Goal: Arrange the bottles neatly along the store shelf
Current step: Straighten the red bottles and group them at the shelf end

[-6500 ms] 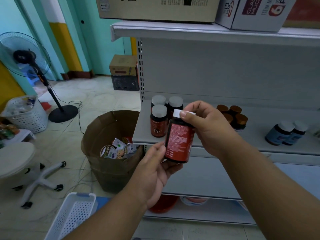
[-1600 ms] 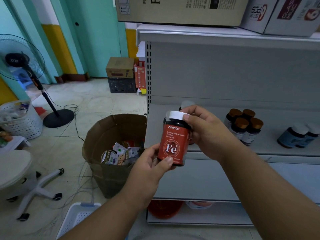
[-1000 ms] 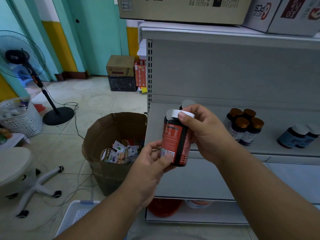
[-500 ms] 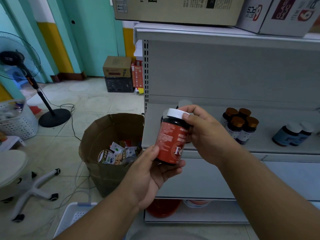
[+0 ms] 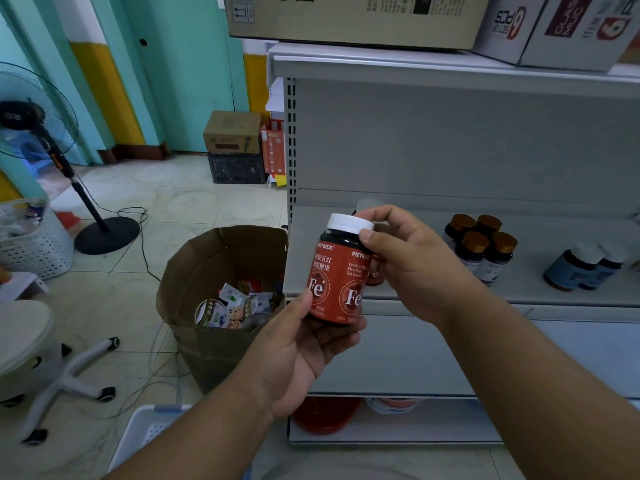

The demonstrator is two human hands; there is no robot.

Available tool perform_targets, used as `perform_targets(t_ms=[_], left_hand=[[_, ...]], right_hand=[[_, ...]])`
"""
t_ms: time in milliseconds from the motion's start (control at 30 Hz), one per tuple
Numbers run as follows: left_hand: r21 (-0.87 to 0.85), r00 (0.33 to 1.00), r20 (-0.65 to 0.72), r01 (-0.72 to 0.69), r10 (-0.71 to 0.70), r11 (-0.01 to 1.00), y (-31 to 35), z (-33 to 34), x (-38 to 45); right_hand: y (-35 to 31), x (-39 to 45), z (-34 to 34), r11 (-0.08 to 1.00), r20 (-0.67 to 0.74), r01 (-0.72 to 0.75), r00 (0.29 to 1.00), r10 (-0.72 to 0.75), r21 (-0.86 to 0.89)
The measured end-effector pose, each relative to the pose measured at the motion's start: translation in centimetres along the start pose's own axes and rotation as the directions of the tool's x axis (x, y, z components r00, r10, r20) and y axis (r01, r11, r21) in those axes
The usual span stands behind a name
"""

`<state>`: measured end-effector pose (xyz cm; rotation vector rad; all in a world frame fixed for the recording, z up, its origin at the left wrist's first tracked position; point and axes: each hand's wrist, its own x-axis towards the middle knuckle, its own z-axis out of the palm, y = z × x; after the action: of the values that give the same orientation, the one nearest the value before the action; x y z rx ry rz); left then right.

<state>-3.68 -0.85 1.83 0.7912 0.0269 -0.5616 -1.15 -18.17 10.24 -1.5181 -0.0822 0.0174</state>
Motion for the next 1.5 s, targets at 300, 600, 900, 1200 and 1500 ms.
perform_targets(t_ms=[300, 600, 900, 1200, 1500], left_hand=[[0.439, 0.993, -0.003, -0.108, 0.122, 0.892, 0.5, -0.5, 0.4], [0.343, 0.995, 0.100, -0.050, 0.017, 0.938, 0.8, -1.0, 0.7], [0.424, 0.989, 0.142, -0.095, 0.037, 0.901, 1.1, -1.0, 1.1], [0.618, 0.966, 0.045, -0.227, 0.254, 0.753, 2.2, 0.4, 2.6], [0.780, 0.921, -0.002, -0.242, 0.389, 0.578, 5.0, 0.2, 6.5]], right_hand=[[0.0, -0.1, 0.3, 0.998, -0.069, 0.039, 0.997, -0.042, -0.039], [0.1, -0.4, -0.4, 0.995, -0.016, -0.003, 1.000, 0.002, -0.099], [-1.4, 0.1, -1.5, 0.951, 0.041, 0.023, 0.999, -0.010, -0.309], [-4.0, 2.3, -1.7, 0.789, 0.118, 0.125, 0.991, -0.066, -0.602], [-4.8, 6.6, -0.9, 0.731, 0.081, 0.235, 0.967, -0.240, -0.641]])
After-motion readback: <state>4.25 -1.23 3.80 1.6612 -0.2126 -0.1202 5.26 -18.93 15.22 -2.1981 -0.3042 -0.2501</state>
